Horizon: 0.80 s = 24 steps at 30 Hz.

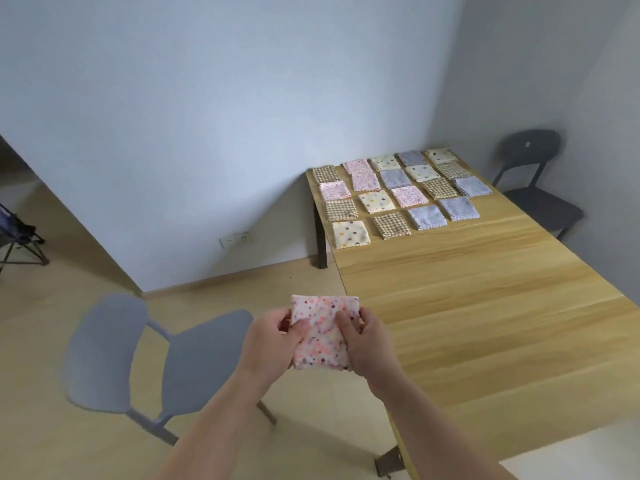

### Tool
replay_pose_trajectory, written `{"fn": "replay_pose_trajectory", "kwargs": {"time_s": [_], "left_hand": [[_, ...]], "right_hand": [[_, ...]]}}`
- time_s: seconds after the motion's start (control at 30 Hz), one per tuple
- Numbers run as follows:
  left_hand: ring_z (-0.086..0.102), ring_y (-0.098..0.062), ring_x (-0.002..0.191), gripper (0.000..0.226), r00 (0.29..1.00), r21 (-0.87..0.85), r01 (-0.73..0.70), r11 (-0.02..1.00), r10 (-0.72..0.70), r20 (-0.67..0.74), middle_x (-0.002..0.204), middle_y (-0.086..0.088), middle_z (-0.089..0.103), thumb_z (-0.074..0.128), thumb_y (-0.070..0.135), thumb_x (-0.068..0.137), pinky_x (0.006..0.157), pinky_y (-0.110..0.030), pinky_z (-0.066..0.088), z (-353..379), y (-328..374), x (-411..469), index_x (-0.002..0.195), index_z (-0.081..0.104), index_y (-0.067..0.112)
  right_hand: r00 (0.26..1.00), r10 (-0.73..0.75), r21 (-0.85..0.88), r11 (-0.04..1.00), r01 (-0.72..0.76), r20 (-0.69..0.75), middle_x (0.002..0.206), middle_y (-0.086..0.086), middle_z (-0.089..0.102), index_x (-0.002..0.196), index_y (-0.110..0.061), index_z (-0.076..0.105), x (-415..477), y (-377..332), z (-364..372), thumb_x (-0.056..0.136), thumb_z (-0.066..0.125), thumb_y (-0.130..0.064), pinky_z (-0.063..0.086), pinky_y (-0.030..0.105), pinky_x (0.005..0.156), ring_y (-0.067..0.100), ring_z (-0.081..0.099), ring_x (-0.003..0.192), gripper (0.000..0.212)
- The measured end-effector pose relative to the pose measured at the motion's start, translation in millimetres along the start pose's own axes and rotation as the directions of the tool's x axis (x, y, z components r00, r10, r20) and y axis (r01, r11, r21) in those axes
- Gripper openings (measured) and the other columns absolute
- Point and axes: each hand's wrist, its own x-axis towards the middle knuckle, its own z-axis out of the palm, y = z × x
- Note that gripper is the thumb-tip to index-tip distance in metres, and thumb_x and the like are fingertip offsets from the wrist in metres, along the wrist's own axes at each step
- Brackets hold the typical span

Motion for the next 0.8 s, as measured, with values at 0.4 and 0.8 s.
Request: {"fn": "replay_pose_trajectory", "kwargs": {"time_s": [0.4,0.8], "left_hand": [[0.072,-0.027,0.067,0.009,0.989,-0.063,0.065,0.996,-0.056,0.138,0.083,-0.004,0.076,0.065,0.026,0.099,0.057,-0.044,0.057,-28,-12,111,0.1,0.073,0.021],[0.073,-0.008,0.077,0.006,0.973,0.065,-0.056,0.996,0.04,0.226,0.085,0.009,0.077,0.068,0.024,0.095,0.073,-0.034,0.058,-6,52,373,0.095,0.074,0.023]], "right_hand": [[0.991,0.105,-0.133,0.984,-0.116,-0.089,0.09,0.0,0.072,0.134,-0.017,0.054,87,-21,39,0.095,0.054,-0.06,0.048,0.024,0.044,0.011,0.066,0.059,0.058],[0.982,0.076,-0.198,0.974,-0.111,-0.175,0.075,0.006,0.071,0.119,-0.013,0.06,313,-106,18,0.099,0.053,-0.053,0.044,0.025,0.04,0.016,0.062,0.052,0.045]]}}
